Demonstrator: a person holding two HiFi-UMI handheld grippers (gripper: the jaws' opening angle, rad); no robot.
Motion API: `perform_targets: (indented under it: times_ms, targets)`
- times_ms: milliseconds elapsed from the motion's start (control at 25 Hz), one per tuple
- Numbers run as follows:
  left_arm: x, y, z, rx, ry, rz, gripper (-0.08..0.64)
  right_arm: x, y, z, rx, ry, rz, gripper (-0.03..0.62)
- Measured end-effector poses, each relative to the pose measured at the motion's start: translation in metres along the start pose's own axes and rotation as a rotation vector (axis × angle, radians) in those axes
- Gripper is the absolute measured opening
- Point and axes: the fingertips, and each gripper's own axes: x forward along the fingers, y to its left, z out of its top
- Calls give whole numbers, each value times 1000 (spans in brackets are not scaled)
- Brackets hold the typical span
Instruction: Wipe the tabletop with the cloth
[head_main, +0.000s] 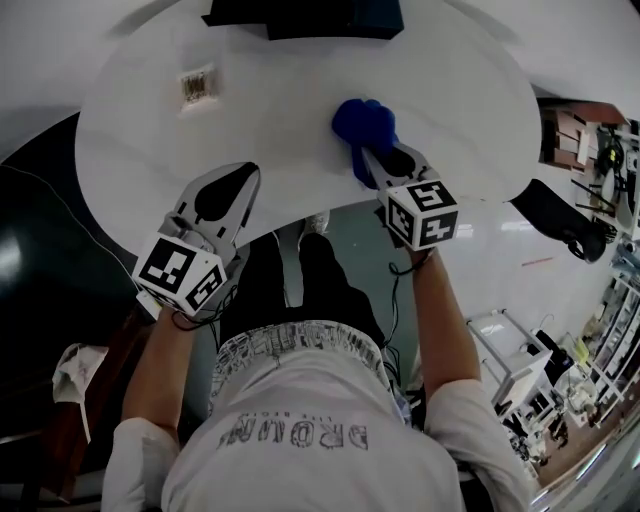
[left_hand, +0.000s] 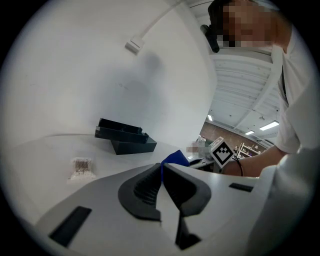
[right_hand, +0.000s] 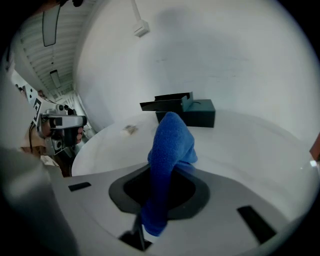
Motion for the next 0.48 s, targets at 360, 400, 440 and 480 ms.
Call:
perform_targets:
  times_ms: [360, 400, 440, 480]
  targets:
    - [-53, 43, -3, -30, -36, 61, 28, 51, 115, 9, -135, 54, 151, 71]
    - [-58, 47, -3, -32, -42, 67, 28, 56, 125, 8, -143, 62, 165, 71]
    - [-65, 51, -3, -34, -45, 72, 28, 60, 136, 7, -151, 69, 178, 71]
    - [-72, 55, -3, -36, -46, 78, 28, 63, 146, 6, -158, 75, 191, 71]
